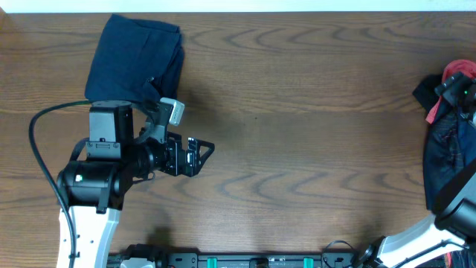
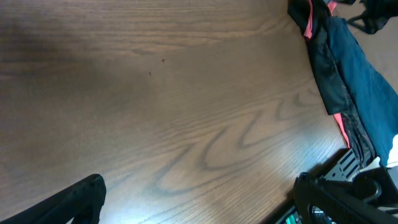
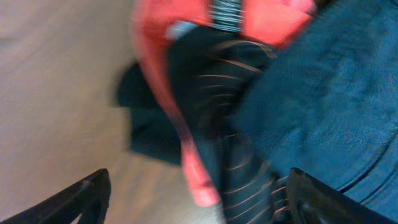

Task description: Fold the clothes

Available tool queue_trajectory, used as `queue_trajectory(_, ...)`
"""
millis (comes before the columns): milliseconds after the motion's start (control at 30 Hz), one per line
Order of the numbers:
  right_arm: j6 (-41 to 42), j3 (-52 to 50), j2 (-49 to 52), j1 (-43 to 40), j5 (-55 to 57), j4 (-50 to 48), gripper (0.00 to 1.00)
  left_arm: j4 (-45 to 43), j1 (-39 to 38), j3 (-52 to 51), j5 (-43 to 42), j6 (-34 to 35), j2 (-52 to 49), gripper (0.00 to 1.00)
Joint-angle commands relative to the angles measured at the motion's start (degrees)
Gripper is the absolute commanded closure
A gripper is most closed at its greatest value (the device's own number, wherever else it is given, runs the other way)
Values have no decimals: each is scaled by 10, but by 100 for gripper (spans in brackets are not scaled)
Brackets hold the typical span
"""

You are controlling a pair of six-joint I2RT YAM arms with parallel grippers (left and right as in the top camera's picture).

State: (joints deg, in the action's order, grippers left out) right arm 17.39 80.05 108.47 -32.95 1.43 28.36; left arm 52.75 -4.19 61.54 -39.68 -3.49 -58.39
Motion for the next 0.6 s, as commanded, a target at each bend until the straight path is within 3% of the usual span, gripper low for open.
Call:
queue_trajectory(0,-18,17,35,-36,26,-7,15,10,-1,10,2,-9,5,2)
queue_trajectory(300,-18,16,94,-75,24,-7,29,10,-1,10,2,-8,4,2)
queue_trajectory(400,-18,16,102,-75,26,-7,28,9,-1,10,2,-8,4,2)
queue_trajectory(500,-23,16,103,-74,0,-9,15,10,-1,9,2,-7,4,2)
queue_trajectory(567,-37,16,103,-71,-18,-12,17,10,-1,10,2,-7,4,2)
